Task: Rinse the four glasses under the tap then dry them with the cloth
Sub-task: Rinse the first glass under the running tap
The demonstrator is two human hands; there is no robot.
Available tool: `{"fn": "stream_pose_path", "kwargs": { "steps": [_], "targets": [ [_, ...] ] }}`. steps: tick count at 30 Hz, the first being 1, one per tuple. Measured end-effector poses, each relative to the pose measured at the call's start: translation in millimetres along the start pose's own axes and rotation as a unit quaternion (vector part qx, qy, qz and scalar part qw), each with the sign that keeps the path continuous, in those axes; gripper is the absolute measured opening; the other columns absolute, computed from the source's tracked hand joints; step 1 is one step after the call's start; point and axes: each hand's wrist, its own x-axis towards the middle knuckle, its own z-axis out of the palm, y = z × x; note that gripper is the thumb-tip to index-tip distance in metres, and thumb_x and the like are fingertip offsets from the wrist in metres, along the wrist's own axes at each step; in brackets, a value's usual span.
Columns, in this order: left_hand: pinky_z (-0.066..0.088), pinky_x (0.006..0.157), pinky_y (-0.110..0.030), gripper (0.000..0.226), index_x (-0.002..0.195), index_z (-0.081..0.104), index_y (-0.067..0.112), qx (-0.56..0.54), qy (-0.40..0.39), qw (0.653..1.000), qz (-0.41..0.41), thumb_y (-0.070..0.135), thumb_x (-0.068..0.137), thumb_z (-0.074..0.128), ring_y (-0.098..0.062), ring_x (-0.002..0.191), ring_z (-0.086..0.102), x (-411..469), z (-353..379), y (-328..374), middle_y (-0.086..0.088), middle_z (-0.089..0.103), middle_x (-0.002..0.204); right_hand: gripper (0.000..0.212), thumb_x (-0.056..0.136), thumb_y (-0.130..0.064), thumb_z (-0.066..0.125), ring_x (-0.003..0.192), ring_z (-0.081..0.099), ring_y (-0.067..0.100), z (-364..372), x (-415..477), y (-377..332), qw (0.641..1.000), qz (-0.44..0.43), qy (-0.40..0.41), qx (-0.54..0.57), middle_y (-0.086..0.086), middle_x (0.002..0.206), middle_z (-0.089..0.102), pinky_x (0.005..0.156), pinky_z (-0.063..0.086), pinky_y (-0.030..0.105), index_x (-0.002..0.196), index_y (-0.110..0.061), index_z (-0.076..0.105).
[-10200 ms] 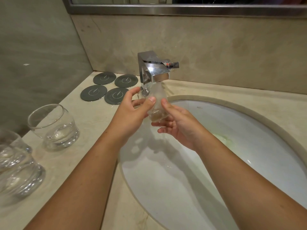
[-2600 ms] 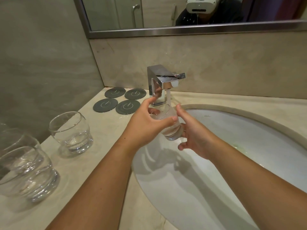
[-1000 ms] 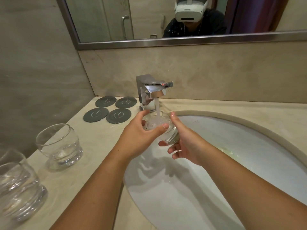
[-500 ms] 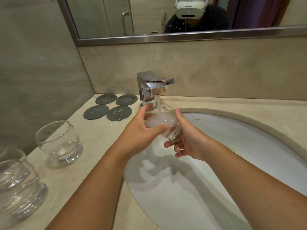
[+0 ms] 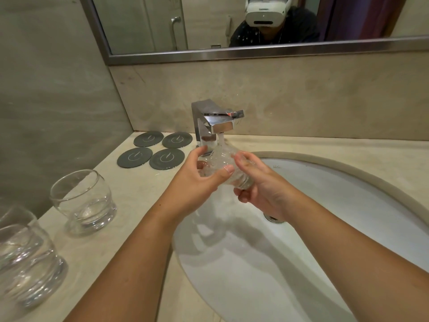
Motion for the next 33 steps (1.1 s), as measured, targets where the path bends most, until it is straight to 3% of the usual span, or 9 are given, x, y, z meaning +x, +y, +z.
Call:
{"fn": "stream_pose_path", "kwargs": {
  "steps": [2,5,10,13,18,23,28,30,33],
  "targets": [
    [0.055,0.099,-0.020,0.094,0.162,0.035,0.037,0.001,-0.019,1.000,0.013,0.052,0.083,0.082,0.006,0.111,0.069,-1,1,2,0.022,0.054,0.136,0.070,0.079,-0.069,0.077,0.060,0.053,0.018,-2,1,-1,1.000,0.003,0.000,-0.011,0.007,0.098,0.064,0.051,0.038,0.028,0.136,-0.031,0.062],
    [0.051,0.081,-0.005,0.086,0.161,0.034,0.041,0.010,-0.020,0.999,0.024,0.036,0.091,0.084,0.021,0.094,0.066,0,2,1,0.025,0.054,0.134,0.072,0.081,-0.078,0.064,0.055,0.049,0.017,1,-3,-4,0.999,0.036,0.007,-0.039,0.003,0.088,0.070,0.051,0.039,0.028,0.133,-0.028,0.068],
    [0.058,0.096,-0.029,0.086,0.155,0.043,0.044,0.031,0.025,0.999,0.023,0.052,0.082,0.089,-0.002,0.101,0.075,0,2,0,0.020,0.060,0.129,0.081,0.091,-0.083,0.047,0.057,0.052,0.019,5,-5,-4,0.994,0.096,-0.027,-0.032,0.009,0.089,0.071,0.051,0.040,0.027,0.127,-0.015,0.073],
    [0.060,0.101,-0.041,0.089,0.153,0.045,0.044,0.028,0.040,0.999,0.012,0.062,0.076,0.087,-0.008,0.107,0.074,2,3,-3,0.017,0.059,0.127,0.065,0.097,-0.074,0.051,0.059,0.053,0.018,4,-3,-4,0.995,0.092,-0.028,0.002,0.008,0.090,0.069,0.054,0.041,0.028,0.123,-0.018,0.073],
    [0.055,0.101,-0.032,0.089,0.155,0.042,0.041,0.060,0.008,0.998,-0.001,0.064,0.081,0.084,-0.005,0.118,0.067,4,3,-8,0.015,0.061,0.131,0.039,0.094,-0.056,0.071,0.057,0.053,0.017,3,-2,-3,0.997,-0.007,0.074,-0.022,0.004,0.090,0.068,0.054,0.043,0.030,0.116,-0.025,0.067],
    [0.055,0.109,-0.039,0.085,0.154,0.043,0.039,0.104,-0.020,0.994,0.001,0.056,0.084,0.086,-0.005,0.119,0.068,7,3,-17,0.015,0.067,0.132,0.055,0.080,-0.058,0.084,0.062,0.061,0.014,4,2,-4,0.971,-0.101,0.175,-0.127,0.010,0.101,0.073,0.057,0.051,0.031,0.123,-0.035,0.059],
    [0.052,0.101,-0.026,0.082,0.156,0.040,0.041,0.127,-0.012,0.992,0.007,0.048,0.088,0.085,0.003,0.115,0.063,5,2,-11,0.032,0.060,0.119,0.067,0.073,-0.060,0.089,0.074,0.067,0.011,10,4,-5,0.962,-0.146,0.181,-0.146,0.013,0.115,0.072,0.056,0.051,0.023,0.129,-0.041,0.056],
    [0.053,0.105,-0.031,0.085,0.157,0.039,0.040,0.130,-0.009,0.991,0.008,0.049,0.087,0.086,-0.003,0.118,0.065,5,2,-12,0.028,0.061,0.122,0.070,0.070,-0.065,0.088,0.082,0.068,0.015,10,4,-5,0.962,-0.145,0.177,-0.152,0.008,0.115,0.071,0.058,0.051,0.023,0.128,-0.045,0.056],
    [0.054,0.107,-0.035,0.087,0.157,0.042,0.036,0.107,0.005,0.994,0.006,0.049,0.084,0.088,-0.007,0.119,0.067,7,2,-12,0.024,0.062,0.123,0.059,0.082,-0.055,0.085,0.072,0.064,0.014,9,3,-7,0.968,-0.120,0.176,-0.130,0.007,0.104,0.071,0.057,0.050,0.029,0.130,-0.038,0.056]
  ]
}}
